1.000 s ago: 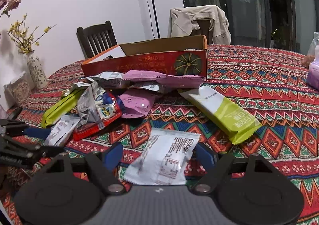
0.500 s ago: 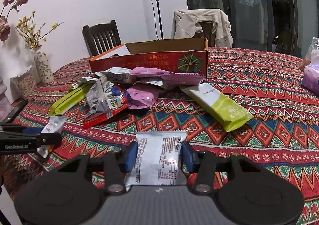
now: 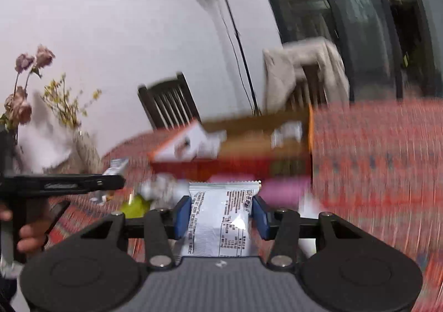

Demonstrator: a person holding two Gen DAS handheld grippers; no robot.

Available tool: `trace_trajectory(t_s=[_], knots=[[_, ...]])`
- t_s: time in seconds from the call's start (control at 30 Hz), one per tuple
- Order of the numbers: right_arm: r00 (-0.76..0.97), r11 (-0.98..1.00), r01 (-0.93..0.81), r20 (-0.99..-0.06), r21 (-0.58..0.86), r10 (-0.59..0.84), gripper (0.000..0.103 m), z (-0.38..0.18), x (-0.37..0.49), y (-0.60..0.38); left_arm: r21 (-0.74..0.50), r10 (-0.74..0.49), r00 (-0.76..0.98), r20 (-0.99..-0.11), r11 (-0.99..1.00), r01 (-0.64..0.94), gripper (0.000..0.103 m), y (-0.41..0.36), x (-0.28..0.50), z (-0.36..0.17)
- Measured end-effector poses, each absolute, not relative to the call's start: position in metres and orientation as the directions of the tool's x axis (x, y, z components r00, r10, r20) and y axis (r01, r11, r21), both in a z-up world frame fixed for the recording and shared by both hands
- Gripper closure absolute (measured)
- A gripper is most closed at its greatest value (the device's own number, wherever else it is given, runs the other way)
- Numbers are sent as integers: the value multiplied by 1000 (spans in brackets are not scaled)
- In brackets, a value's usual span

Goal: Organize snacks
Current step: 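Carry both held white sachets into the cardboard box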

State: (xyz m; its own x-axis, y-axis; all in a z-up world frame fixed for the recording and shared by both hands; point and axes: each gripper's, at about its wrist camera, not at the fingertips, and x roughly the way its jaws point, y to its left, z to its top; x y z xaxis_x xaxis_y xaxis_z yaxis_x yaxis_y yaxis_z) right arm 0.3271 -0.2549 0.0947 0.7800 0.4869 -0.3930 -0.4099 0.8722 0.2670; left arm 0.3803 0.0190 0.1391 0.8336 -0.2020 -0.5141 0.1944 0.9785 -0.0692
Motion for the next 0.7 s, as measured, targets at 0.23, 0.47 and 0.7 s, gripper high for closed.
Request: trace_trajectory(t_s=[0.23, 0.47, 0.7], knots=[[740, 864, -456, -450, 210, 500, 56, 136, 490, -234, -65, -178, 782, -597, 983, 174, 61, -1, 543, 147], [630, 918, -321, -671, 232, 390, 56, 83, 669, -189, -99, -151, 661, -735, 988, 116, 61, -9, 665, 85], [563, 941, -273, -760, 198, 323, 54, 36, 721, -161, -155, -180, 601, -779, 983, 94, 47, 5, 695, 55]])
